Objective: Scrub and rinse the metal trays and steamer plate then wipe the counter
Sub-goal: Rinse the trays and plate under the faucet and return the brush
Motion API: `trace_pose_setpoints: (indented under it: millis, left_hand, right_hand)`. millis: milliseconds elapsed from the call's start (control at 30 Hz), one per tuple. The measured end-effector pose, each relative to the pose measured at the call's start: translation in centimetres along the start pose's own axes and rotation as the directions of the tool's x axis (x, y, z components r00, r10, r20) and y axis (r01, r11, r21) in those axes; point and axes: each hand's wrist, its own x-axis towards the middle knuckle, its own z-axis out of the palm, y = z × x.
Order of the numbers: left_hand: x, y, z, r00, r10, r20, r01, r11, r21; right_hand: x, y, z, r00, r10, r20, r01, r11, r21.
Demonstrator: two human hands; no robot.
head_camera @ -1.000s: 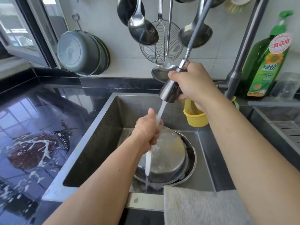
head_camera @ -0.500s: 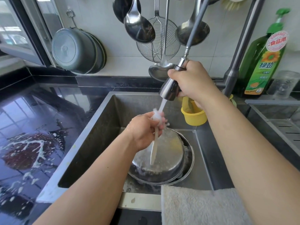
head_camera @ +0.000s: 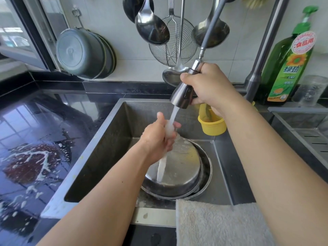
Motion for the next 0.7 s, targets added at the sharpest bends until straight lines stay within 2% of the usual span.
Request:
trace_pose_setpoints:
  millis: [233,467,600,700]
  left_hand:
    - [-0.06,-0.03,-0.18,0.996,-0.027,0.084,0.030,0.999,-0.045]
    - [0.33,-0.02,-0.49,0.997,-0.036,0.062,0.043,0.991,-0.126]
    - [0.04,0.01,-0.35,0.995,-0.041,0.085,0.050,0.994,-0.095]
    - [0.03,-0.06,-0.25,0.997,-0.025,0.075,0.032,0.995,-0.098]
  right_hand:
    - [-0.26,-0.06,-0.21,1.000,-0.003,-0.027,0.002,0.998,-0.063]
    - [-0.23,-0.33,-0.80,1.000,0.011,0.001,-0.011,0.999,-0.044]
    - [-0.46,-0.25,-0.34,0.999,-0.013,-0.048,0.009,0.996,-0.091]
    - [-0.45,-0.36,-0.50,1.000,0.000,-0.028,-0.002,0.997,-0.077]
